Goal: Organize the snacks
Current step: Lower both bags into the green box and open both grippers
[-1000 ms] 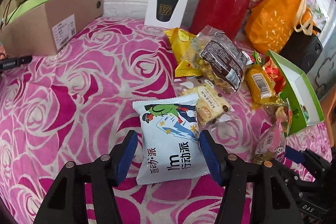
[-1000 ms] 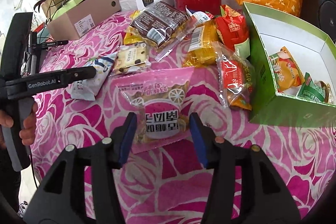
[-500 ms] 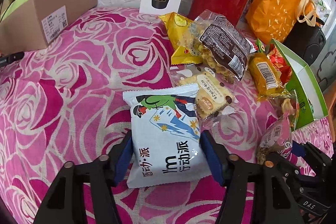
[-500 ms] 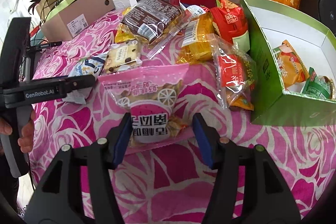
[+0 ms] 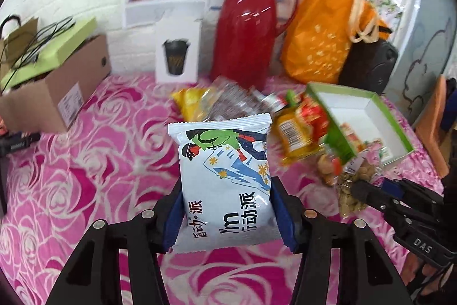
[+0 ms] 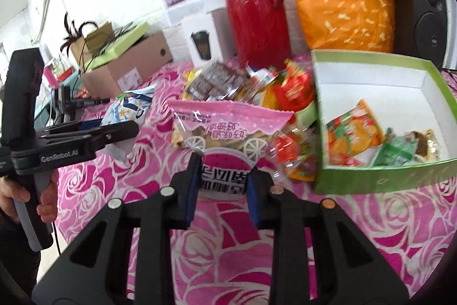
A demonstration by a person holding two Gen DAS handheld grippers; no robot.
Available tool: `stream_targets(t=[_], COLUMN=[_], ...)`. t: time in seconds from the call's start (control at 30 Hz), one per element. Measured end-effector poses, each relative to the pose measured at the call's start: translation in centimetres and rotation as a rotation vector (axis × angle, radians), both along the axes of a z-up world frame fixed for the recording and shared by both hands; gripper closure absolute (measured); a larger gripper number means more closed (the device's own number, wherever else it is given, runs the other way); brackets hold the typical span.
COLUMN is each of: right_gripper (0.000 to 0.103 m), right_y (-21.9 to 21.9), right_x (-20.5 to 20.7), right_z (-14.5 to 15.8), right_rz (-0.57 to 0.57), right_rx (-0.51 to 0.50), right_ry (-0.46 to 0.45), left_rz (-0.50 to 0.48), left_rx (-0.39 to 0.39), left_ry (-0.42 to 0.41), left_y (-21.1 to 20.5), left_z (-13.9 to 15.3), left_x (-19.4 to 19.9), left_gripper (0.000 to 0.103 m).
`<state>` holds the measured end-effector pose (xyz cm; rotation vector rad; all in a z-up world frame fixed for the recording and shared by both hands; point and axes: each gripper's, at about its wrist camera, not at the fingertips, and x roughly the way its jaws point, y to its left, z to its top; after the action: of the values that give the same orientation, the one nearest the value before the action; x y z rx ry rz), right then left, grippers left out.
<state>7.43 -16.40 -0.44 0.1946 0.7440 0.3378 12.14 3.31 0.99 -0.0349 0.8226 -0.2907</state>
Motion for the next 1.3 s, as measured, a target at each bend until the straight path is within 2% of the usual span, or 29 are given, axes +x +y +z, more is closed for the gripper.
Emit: stream_targets(t=[0.27,0.4,0.53,0.77,1.0,1.1,1.17,1.23,1.27,1.3], right_gripper=[0.072,0.072,0.072,0.072,0.072,0.071,0.071,0.068,0.066,0.059], right_y=[-7.9,-12.2,-15.5,-18.7,-19.7,-19.9,-20.0,-20.1,-20.1,-20.1], right_x=[-0.2,0.0,0.6,2.7,5.0,5.8,6.2,6.5,6.5,6.5], right_z=[1.6,1.4,0.6,-1.0,-3.0,-3.7,-4.0,-4.3,-4.4,-4.3], right_rz=[-0.200,-0.289,-0.340,-0.357,-0.326,-0.319,-0.317,-0.321,-0.324,-0.321], right_rx=[-0.031,-0.044,-0.046,-0.025,-0.007,-0.013,-0.010,-0.017,-0.021,-0.027], right_ry=[-0.038,-0.026,-0.007,0.022,0.033,0.047,0.060,0.068,0.063,0.055], left_rz=[-0.166,-0.238,-0.299,-0.341,-0.347,-0.335,-0.332,-0.318,-0.305,-0.293], left_rx=[-0.040,-0.039,-0.034,0.003,0.042,0.064,0.067,0.071,0.076,0.079], left_ry=[-0.075,-0.078,-0.062,-0.033,-0.006,-0.018,-0.034,-0.047,-0.057,-0.072], left_y=[-8.2,-13.1,-17.4,-22.3,-24.2,-24.5,-24.6,-24.7,-24.8,-24.8], left_z=[3.7,4.2,3.3,1.3,-0.9,-1.5,-1.6,-1.5,-1.4,-1.3], left_x=[0.9,2.1,3.9,6.4,8.2,8.7,8.9,9.1,9.2,9.2], left_gripper=[0.046,0.046,0.046,0.046,0.045,0.045,0.042,0.024,0.019,0.013])
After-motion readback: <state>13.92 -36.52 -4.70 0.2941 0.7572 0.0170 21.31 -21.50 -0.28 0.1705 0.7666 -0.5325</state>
